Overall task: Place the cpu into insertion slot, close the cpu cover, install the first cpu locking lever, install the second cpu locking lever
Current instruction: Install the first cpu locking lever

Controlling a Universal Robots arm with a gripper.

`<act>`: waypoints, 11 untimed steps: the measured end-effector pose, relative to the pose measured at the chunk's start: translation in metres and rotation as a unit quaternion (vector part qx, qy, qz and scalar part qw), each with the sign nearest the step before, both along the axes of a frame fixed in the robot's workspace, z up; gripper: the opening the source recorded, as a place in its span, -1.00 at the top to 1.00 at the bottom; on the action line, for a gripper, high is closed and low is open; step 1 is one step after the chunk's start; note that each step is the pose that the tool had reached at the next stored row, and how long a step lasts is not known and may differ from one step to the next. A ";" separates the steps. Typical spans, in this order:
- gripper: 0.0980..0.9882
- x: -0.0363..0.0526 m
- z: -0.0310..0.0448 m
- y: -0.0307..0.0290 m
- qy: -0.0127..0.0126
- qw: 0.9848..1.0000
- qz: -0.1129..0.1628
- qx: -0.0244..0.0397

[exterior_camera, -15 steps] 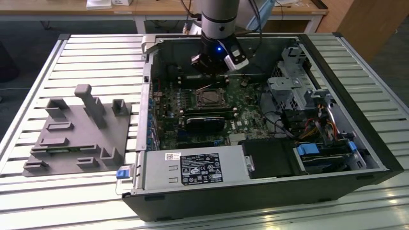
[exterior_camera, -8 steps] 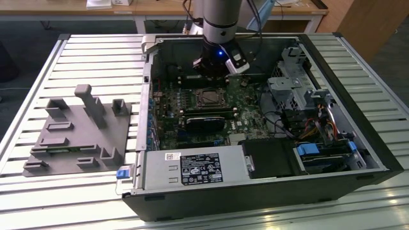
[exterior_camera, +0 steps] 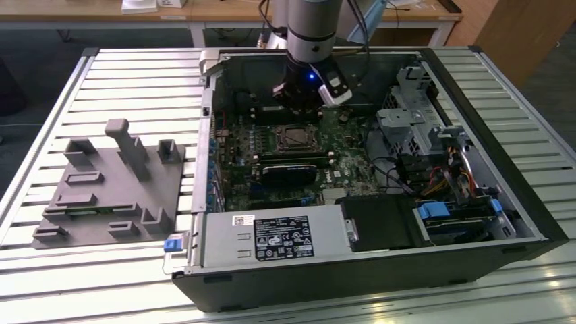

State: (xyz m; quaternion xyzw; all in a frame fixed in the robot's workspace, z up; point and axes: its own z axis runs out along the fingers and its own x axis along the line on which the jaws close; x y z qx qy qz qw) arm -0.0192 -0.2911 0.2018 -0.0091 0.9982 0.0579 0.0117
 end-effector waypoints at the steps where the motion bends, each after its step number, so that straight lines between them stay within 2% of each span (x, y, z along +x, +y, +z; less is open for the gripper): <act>1: 0.98 0.0002 -0.0002 0.0000 0.000 1.000 0.000 -0.001; 11: 0.98 0.0008 -0.0025 -0.0001 0.000 1.000 0.000 -0.008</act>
